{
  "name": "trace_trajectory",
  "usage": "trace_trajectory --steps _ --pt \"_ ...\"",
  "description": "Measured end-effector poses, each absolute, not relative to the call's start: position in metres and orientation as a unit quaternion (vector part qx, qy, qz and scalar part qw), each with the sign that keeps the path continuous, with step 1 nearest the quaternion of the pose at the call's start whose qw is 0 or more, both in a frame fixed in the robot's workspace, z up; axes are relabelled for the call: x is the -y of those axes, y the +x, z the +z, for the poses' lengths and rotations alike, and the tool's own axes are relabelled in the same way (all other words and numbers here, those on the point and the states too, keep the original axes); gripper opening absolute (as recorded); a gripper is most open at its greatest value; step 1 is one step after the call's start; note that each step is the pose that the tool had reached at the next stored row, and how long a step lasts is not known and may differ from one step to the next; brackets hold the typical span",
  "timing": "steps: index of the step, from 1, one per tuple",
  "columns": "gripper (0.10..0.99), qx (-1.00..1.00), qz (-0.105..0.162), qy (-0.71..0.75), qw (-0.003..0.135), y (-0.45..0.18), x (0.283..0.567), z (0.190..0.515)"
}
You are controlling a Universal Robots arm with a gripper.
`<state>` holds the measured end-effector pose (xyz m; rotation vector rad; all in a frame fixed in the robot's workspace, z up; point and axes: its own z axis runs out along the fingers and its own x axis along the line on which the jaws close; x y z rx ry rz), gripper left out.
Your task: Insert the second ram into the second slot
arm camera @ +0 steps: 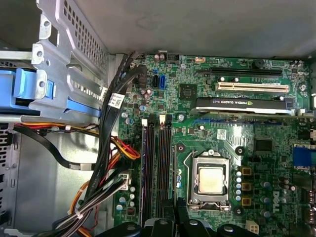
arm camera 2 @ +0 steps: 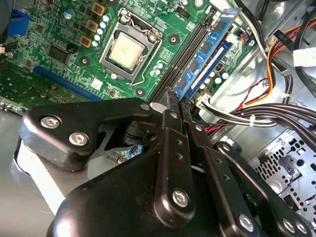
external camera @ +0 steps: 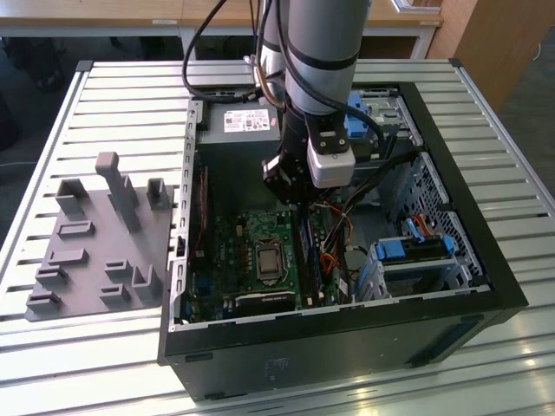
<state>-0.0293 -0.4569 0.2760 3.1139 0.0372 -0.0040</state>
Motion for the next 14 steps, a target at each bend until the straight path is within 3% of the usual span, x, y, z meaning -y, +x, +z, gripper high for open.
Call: trace_trajectory --steps 14 --pt "0.137 -0.012 -0.001 1.000 0.014 -0.0292 0.4579 0.2721"
